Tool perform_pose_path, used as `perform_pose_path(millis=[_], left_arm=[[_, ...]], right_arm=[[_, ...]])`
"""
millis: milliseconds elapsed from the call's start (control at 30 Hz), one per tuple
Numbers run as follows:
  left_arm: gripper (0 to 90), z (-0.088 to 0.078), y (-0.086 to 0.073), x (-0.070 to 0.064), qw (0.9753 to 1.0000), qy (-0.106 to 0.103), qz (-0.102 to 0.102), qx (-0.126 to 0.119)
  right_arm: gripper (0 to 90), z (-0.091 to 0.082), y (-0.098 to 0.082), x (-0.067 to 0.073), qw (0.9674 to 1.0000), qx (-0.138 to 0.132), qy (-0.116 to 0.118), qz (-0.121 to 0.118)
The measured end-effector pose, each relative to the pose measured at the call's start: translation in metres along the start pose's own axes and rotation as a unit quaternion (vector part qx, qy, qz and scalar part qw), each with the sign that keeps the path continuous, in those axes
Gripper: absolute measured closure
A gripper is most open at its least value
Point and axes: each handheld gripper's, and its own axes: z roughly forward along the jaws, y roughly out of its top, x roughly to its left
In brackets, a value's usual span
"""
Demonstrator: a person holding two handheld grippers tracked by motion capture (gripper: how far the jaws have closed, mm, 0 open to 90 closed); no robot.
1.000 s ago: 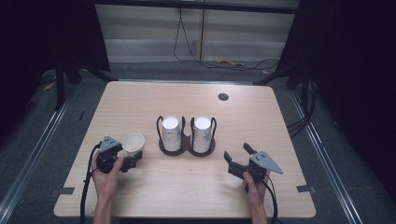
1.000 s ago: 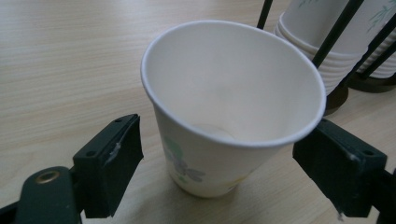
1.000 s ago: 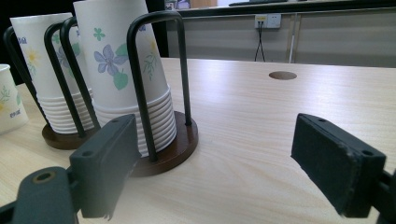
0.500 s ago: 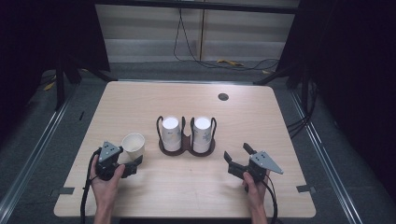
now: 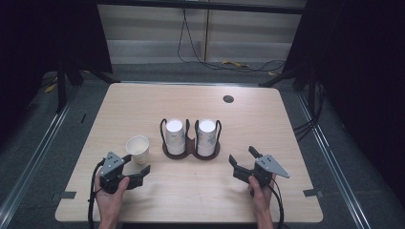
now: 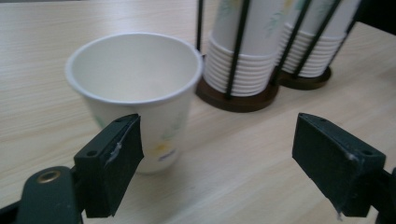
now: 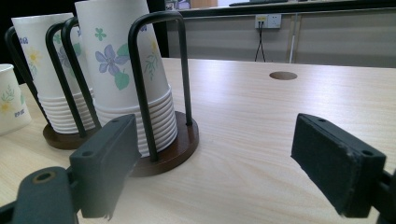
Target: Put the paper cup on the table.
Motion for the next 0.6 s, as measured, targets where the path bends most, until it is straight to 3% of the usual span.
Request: perform_pose_path(millis=[333, 600], left_arm=[[16.2, 0.02, -0.001, -0.023, 0.9982, -0.055, 0.017, -0.012], [16.2, 0.037, -0.001, -0.033, 0.9981, -0.053, 0.018, -0.026]], right_arm=[[14.7, 0.0, 0.0, 0.0, 1.0, 0.001, 0.0, 0.001], [14.8, -0.001, 0.0, 0.001, 1.0, -0.002, -0.002, 0.003]])
